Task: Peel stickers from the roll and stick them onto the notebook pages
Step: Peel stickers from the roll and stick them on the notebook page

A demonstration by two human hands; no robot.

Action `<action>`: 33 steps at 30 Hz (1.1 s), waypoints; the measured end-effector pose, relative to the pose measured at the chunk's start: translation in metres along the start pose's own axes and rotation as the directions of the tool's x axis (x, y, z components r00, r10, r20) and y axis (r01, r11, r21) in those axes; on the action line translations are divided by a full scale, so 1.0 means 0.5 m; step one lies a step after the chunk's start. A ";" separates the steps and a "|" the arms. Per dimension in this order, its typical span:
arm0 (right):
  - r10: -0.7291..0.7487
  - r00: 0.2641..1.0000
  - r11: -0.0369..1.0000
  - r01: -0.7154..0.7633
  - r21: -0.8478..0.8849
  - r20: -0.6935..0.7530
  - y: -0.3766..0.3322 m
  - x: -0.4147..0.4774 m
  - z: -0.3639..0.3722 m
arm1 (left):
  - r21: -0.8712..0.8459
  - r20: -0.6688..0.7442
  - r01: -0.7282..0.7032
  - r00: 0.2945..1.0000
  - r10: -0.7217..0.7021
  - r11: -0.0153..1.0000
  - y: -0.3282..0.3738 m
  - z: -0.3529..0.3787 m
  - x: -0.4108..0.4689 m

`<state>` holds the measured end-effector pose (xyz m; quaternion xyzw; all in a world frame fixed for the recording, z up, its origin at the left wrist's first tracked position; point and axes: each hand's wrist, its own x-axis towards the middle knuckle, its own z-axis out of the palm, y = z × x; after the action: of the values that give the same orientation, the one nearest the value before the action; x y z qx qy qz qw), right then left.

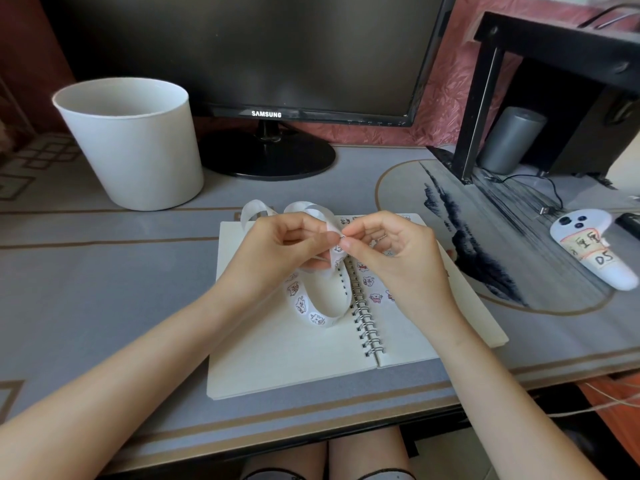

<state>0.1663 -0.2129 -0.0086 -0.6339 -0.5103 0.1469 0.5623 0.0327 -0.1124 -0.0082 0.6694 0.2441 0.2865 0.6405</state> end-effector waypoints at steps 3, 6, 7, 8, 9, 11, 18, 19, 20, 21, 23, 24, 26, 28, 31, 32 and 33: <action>-0.005 1.000 1.000 0.004 -0.016 -0.022 0.000 -0.001 0.003 | -0.011 -0.010 0.010 1.000 -0.010 1.000 0.003 0.002 0.001; 0.001 0.999 1.000 -0.002 -0.029 -0.032 0.002 -0.003 0.005 | -0.022 -0.031 0.026 0.999 -0.027 0.999 0.006 0.004 0.000; 0.005 0.999 1.000 -0.006 -0.030 -0.034 0.003 -0.003 0.005 | -0.023 -0.038 0.029 0.999 -0.029 0.999 0.006 0.004 0.000; 0.004 0.999 1.000 -0.005 -0.030 -0.033 0.003 -0.003 0.005 | -0.022 -0.042 0.031 0.999 -0.032 0.999 0.006 0.003 0.000; -0.003 0.999 1.000 0.002 -0.030 -0.032 0.003 -0.002 0.006 | -0.019 -0.044 0.034 0.998 -0.035 0.999 0.006 0.003 0.000; -0.022 0.999 1.000 0.021 -0.023 -0.030 0.002 -0.003 0.006 | -0.009 -0.042 0.044 0.998 -0.044 0.999 0.004 0.001 0.001; -0.020 1.000 1.000 0.020 0.002 -0.016 0.004 -0.001 0.005 | 0.008 -0.011 0.070 0.997 -0.070 0.998 0.001 0.000 0.003; -0.022 1.000 1.000 0.022 0.005 -0.012 0.004 -0.001 0.005 | 0.009 -0.006 0.066 0.998 -0.066 0.998 0.001 -0.001 0.003; -0.024 1.000 1.000 0.024 0.007 -0.009 0.003 -0.001 0.004 | 0.008 -0.003 0.062 0.998 -0.062 0.998 0.002 -0.001 0.002; -0.028 1.000 1.000 0.028 0.003 -0.009 0.003 -0.001 0.003 | 0.007 -0.002 0.059 0.998 -0.059 0.998 0.002 -0.001 0.002; -0.034 0.999 0.999 0.034 -0.012 -0.011 0.004 -0.001 0.003 | 0.007 -0.001 0.052 0.999 -0.052 0.999 0.002 -0.001 0.001; -0.032 0.999 0.999 0.031 -0.018 -0.010 0.004 -0.001 0.003 | 0.009 -0.002 0.050 0.999 -0.050 0.999 0.002 0.000 0.000; -0.011 1.000 1.000 0.011 -0.025 -0.005 0.004 -0.002 0.002 | 0.020 -0.008 0.048 0.999 -0.048 0.999 0.002 0.000 -0.001; 0.008 1.000 1.000 -0.008 -0.020 0.008 0.003 -0.003 0.000 | 0.026 -0.010 0.046 0.999 -0.046 0.999 0.002 0.001 -0.001; 0.019 1.000 1.000 -0.019 -0.005 0.024 -0.002 -0.002 -0.003 | 0.030 -0.001 0.042 0.999 -0.042 0.999 0.003 0.002 0.000; 0.022 0.999 1.000 -0.022 0.001 0.029 -0.004 -0.002 -0.004 | 0.032 0.003 0.042 0.999 -0.042 0.999 0.004 0.002 -0.001; 0.026 0.999 1.000 -0.026 0.005 0.033 -0.005 -0.002 -0.004 | 0.033 0.005 0.043 0.999 -0.043 0.999 0.004 0.002 -0.001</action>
<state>0.1662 -0.2154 -0.0061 -0.6365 -0.5109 0.1660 0.5534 0.0333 -0.1136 -0.0063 0.6752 0.2612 0.2668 0.6361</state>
